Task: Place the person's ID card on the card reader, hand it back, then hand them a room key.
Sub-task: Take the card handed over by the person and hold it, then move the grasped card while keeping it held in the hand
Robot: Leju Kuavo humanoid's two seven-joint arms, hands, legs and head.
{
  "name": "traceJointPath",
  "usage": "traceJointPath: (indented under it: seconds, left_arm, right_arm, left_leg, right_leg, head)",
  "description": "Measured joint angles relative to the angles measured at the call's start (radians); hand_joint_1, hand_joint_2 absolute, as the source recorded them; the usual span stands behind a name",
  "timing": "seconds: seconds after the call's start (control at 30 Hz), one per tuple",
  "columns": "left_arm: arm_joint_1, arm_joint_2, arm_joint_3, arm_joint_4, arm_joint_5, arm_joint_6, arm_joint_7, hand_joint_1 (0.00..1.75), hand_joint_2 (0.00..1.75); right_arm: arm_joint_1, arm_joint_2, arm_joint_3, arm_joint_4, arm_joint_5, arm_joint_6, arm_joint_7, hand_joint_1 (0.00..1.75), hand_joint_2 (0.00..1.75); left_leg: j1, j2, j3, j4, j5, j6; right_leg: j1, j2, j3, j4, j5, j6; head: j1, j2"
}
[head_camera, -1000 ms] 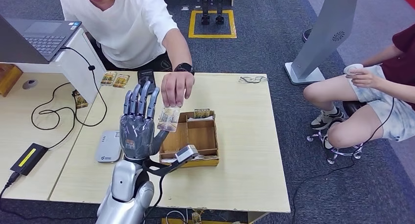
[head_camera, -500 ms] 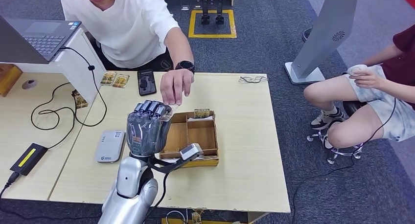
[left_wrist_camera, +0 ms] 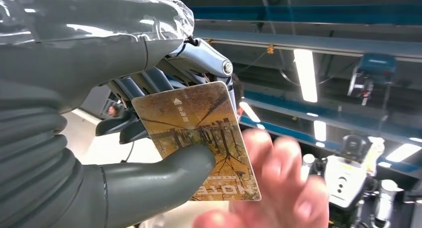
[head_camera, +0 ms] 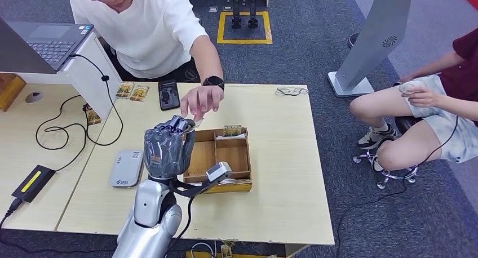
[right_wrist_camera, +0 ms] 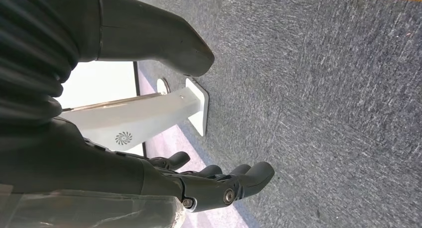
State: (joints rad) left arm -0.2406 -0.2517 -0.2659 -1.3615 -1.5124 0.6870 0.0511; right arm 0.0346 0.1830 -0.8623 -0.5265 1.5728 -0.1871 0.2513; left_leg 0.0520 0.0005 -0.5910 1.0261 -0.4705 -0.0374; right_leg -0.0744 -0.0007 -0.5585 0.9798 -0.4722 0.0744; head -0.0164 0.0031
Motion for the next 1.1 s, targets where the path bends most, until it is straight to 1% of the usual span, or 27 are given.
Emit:
traceJointPath:
  seconds: [0.17, 0.3, 0.73, 1.0, 1.1]
  left_arm:
    - [0.000, 0.002, 0.002, 0.000, -0.001, -0.005, 0.015, 1.75, 1.75]
    - [-0.001, 0.006, 0.019, 0.000, -0.004, -0.014, 0.035, 1.75, 1.75]
    - [-0.001, 0.011, 0.055, -0.001, -0.006, -0.023, 0.045, 1.75, 1.75]
    - [0.013, 0.020, 0.118, -0.042, -0.008, -0.086, 0.042, 1.75, 1.75]
    - [0.019, 0.025, 0.147, -0.046, -0.009, -0.105, 0.072, 1.75, 1.75]
  right_arm:
    - [-0.001, -0.005, 0.003, 0.003, 0.000, -0.008, -0.007, 0.00, 1.75]
    - [-0.002, -0.010, 0.005, 0.008, 0.000, -0.012, -0.012, 0.00, 1.75]
    - [-0.008, -0.020, 0.005, 0.021, 0.000, -0.017, -0.013, 0.00, 1.75]
    - [-0.012, -0.031, 0.005, 0.033, 0.000, -0.021, -0.020, 0.00, 1.75]
    - [-0.014, -0.036, 0.005, 0.037, 0.000, -0.021, -0.019, 0.00, 1.75]
  left_leg:
    - [0.000, 0.000, 0.000, 0.000, 0.000, 0.000]
    - [0.000, 0.000, 0.000, 0.000, 0.000, 0.000]
    - [0.000, 0.000, 0.000, 0.000, 0.000, 0.000]
    - [0.000, 0.000, -0.001, 0.000, 0.000, 0.000]
    - [0.000, 0.000, -0.001, 0.000, 0.000, 0.000]
  right_leg:
    - [0.000, 0.000, 0.000, 0.000, 0.000, 0.000]
    - [0.000, 0.000, 0.000, 0.000, 0.000, 0.000]
    - [0.000, 0.000, 0.000, 0.000, 0.000, 0.000]
    - [0.000, 0.000, 0.000, 0.000, 0.000, 0.000]
    - [0.000, 0.000, 0.000, 0.000, 0.000, 0.000]
  head:
    - [0.000, 0.000]
    - [0.000, 0.000]
    - [0.000, 0.000]
    - [0.000, 0.000]
    - [0.000, 0.000]
